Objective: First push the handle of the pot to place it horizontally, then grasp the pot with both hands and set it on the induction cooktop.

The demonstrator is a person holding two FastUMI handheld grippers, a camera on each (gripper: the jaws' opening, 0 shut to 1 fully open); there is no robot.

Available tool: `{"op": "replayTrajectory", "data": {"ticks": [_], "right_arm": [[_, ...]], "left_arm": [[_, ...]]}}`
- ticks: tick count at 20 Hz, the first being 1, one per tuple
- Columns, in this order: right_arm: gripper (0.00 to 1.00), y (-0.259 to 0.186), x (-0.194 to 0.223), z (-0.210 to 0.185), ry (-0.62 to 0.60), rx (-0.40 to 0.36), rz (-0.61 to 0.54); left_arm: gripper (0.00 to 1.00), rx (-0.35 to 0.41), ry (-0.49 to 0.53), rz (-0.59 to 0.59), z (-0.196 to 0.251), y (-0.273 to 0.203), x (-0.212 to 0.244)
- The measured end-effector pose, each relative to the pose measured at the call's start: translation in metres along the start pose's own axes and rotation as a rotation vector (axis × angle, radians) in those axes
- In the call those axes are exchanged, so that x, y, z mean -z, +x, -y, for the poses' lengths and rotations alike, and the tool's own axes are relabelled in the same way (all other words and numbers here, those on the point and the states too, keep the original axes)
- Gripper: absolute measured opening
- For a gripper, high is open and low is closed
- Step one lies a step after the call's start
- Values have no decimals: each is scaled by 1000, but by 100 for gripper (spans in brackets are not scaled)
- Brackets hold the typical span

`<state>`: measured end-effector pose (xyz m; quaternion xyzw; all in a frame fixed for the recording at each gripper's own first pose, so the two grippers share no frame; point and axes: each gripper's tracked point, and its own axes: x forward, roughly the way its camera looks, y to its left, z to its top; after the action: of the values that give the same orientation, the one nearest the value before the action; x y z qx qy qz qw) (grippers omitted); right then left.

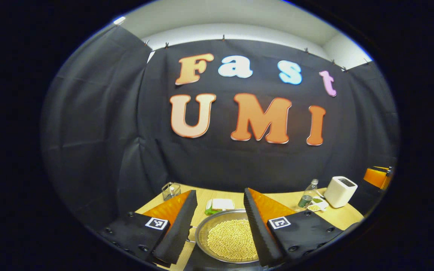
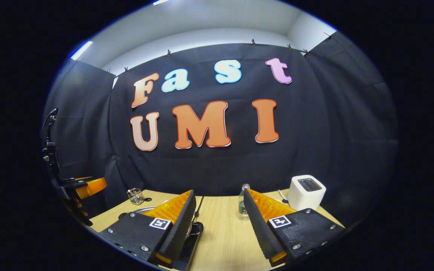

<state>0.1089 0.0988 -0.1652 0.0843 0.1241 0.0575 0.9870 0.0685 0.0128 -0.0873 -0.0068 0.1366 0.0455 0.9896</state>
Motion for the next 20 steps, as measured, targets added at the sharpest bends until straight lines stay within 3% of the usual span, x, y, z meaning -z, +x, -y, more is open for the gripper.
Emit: {"op": "replayTrajectory", "data": {"ticks": [4,5,8,11,14,20], "right_arm": [[80,-46,-28,23,-13,20,77],[80,-56,-35,29,-14,27,101],[80,-85,-46,41,-65,38,153],[80,-106,-60,47,-44,42,200],[80,-123,-78,45,-25,-16,242],[79,-143,-98,61,-81,57,293]], "left_arm": [[84,47,11,112,37,-58,-46],[82,37,24,148,40,-69,-59],[92,-10,65,247,54,-98,-80],[95,47,66,298,85,-127,-98],[96,99,92,372,103,-144,-114],[96,129,66,453,118,-173,-137]]}}
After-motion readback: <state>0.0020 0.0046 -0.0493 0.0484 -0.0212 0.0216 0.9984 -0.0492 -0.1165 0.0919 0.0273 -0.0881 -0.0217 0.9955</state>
